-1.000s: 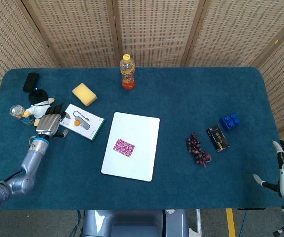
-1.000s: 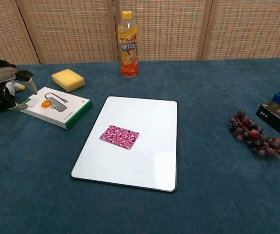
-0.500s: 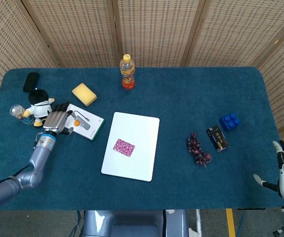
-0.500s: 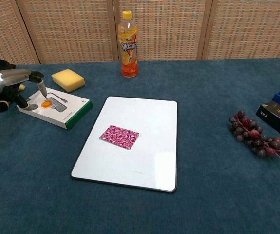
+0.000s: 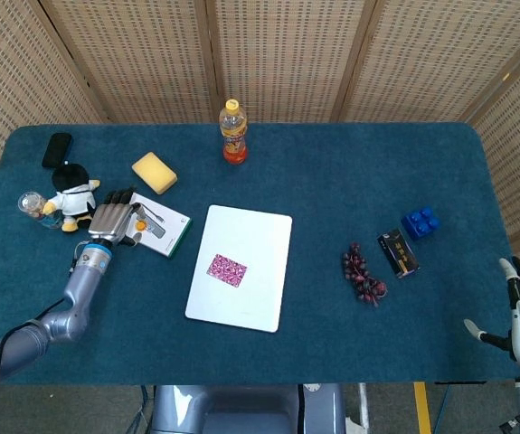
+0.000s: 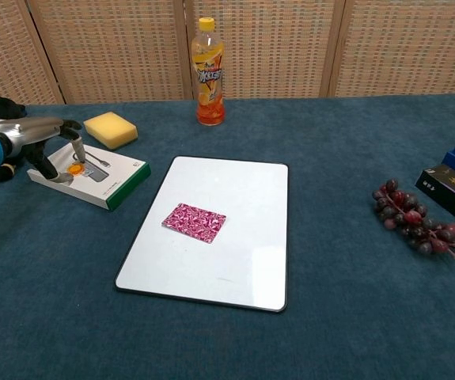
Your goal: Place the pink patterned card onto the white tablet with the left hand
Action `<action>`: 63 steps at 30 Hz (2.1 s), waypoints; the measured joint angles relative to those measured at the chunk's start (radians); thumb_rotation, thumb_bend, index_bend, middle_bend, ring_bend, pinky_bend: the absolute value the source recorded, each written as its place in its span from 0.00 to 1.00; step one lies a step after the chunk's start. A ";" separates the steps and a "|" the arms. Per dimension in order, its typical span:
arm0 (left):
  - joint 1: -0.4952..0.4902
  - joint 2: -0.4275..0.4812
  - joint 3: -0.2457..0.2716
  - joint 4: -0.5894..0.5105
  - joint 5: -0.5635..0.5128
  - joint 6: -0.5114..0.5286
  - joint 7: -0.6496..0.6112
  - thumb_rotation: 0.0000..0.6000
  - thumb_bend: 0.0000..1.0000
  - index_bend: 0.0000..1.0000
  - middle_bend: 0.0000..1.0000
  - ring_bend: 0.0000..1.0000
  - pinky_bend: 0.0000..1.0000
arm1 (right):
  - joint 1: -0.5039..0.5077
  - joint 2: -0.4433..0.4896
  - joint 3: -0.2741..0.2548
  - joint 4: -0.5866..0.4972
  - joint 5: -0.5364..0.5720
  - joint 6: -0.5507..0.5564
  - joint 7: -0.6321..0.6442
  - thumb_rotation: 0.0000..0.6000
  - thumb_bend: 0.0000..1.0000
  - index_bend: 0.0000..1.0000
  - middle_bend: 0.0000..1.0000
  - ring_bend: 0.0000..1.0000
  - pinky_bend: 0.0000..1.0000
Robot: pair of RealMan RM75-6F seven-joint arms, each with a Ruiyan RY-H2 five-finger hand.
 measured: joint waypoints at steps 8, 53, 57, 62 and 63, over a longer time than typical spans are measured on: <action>0.001 -0.015 -0.002 0.017 -0.006 -0.002 0.013 1.00 0.36 0.51 0.00 0.00 0.00 | 0.000 0.000 0.000 0.000 0.000 0.000 0.001 1.00 0.05 0.04 0.02 0.00 0.00; -0.126 -0.124 0.005 -0.327 0.034 0.117 0.277 1.00 0.35 0.53 0.00 0.00 0.00 | -0.001 0.005 0.000 0.002 0.000 -0.006 0.024 1.00 0.05 0.04 0.02 0.00 0.00; -0.130 -0.140 0.013 -0.322 0.007 0.122 0.304 1.00 0.35 0.53 0.00 0.00 0.00 | -0.001 0.005 0.000 0.002 0.000 -0.005 0.025 1.00 0.05 0.04 0.02 0.00 0.00; -0.137 -0.161 0.015 -0.303 -0.019 0.124 0.323 1.00 0.33 0.49 0.00 0.00 0.00 | -0.001 0.004 0.001 0.002 0.001 -0.005 0.023 1.00 0.05 0.04 0.02 0.00 0.00; -0.138 -0.162 0.015 -0.303 -0.022 0.124 0.324 1.00 0.32 0.45 0.00 0.00 0.00 | -0.001 0.004 0.001 0.002 0.001 -0.005 0.023 1.00 0.05 0.04 0.02 0.00 0.00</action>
